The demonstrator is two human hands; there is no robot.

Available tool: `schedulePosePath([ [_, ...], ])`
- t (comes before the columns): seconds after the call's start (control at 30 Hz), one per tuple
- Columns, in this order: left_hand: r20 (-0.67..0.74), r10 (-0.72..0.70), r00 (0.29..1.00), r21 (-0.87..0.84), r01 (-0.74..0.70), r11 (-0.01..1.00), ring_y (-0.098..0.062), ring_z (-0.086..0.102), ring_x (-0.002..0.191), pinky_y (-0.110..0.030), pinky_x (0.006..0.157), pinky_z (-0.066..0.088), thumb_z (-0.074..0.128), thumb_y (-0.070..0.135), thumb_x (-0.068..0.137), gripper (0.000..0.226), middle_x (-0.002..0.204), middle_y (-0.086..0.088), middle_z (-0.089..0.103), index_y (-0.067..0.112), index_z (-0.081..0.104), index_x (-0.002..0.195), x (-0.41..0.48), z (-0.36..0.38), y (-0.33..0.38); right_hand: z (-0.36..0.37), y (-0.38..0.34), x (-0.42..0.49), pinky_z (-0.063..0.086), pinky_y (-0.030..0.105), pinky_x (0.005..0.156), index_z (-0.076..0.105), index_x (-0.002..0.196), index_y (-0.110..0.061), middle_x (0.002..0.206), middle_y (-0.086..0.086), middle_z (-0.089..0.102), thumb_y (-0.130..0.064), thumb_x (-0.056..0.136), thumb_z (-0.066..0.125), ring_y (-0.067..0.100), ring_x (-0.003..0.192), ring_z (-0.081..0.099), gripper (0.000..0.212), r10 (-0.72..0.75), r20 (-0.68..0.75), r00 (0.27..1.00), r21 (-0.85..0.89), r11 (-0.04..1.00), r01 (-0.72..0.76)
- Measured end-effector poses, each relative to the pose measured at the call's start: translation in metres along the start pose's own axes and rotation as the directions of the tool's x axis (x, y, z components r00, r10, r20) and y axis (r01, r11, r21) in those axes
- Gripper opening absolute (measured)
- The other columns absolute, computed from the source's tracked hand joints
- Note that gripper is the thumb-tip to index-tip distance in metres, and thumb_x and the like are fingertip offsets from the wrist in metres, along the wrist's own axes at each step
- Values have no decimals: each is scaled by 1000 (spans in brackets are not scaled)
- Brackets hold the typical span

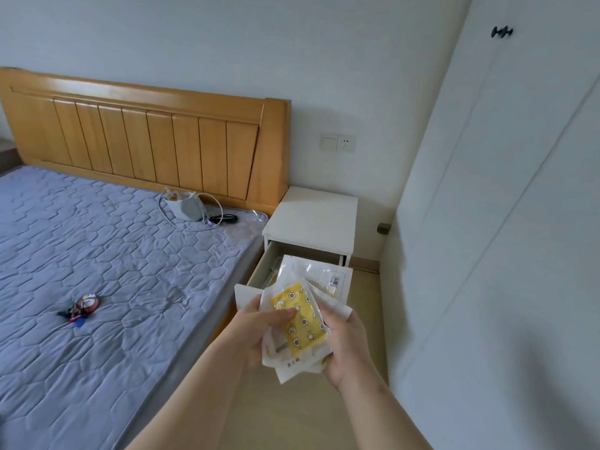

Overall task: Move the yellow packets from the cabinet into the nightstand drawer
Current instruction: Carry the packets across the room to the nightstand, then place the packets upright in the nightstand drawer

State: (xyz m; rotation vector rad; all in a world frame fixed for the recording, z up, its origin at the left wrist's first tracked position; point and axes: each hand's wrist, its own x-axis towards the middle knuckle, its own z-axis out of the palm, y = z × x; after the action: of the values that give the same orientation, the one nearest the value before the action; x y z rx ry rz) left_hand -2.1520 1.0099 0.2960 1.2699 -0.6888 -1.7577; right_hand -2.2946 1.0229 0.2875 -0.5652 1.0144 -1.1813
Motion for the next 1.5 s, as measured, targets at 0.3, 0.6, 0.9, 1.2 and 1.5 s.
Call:
schedulePosePath([
  [0.3, -68, -32, 997, -225, 16, 974, -33, 68, 80, -49, 65, 55, 61, -2, 85, 21, 84, -16, 72, 9, 58, 103, 143, -15, 82, 32, -40, 144, 53, 48, 84, 56, 127, -12, 116, 21, 65, -18, 90, 48, 37, 106, 64, 39, 83, 137, 987, 195, 975, -110],
  [0.6, -16, 15, 1000, -267, -19, 964, -38, 61, 98, -55, 69, 49, 50, 5, 94, 33, 115, -22, 63, 5, 51, 127, 278, -33, 206, 88, -91, 279, 50, 58, 87, 63, 108, -13, 102, 22, 69, 2, 93, 47, 39, 96, 66, 26, 65, -57, 996, 162, 985, -55],
  [0.9, -153, 72, 986, -95, -88, 992, -32, 64, 92, -50, 72, 52, 60, 4, 89, 35, 110, -16, 65, 12, 53, 122, 329, -25, 245, 69, -134, 346, 56, 35, 58, 57, 110, -16, 87, 7, 64, -7, 93, 56, 22, 72, 63, 20, -84, -500, 862, 134, 976, 173],
  [1.2, -145, -88, 985, 10, 91, 996, -37, 67, 91, -53, 76, 54, 63, 2, 86, 34, 108, -22, 66, 7, 50, 117, 356, 22, 227, 78, -167, 373, 53, 30, 64, 58, 85, -26, 82, -4, 67, -16, 91, 60, 14, 73, 66, 12, -549, -448, 705, -207, 831, 516],
  [1.5, -160, -37, 986, -59, 28, 998, -35, 65, 80, -49, 63, 53, 56, 1, 91, 24, 97, -20, 66, 16, 53, 109, 360, 27, 228, 76, -153, 382, 59, 34, 75, 54, 97, -37, 106, -4, 66, -31, 90, 58, 14, 94, 67, 9, -522, -189, 832, -361, 824, 435],
])
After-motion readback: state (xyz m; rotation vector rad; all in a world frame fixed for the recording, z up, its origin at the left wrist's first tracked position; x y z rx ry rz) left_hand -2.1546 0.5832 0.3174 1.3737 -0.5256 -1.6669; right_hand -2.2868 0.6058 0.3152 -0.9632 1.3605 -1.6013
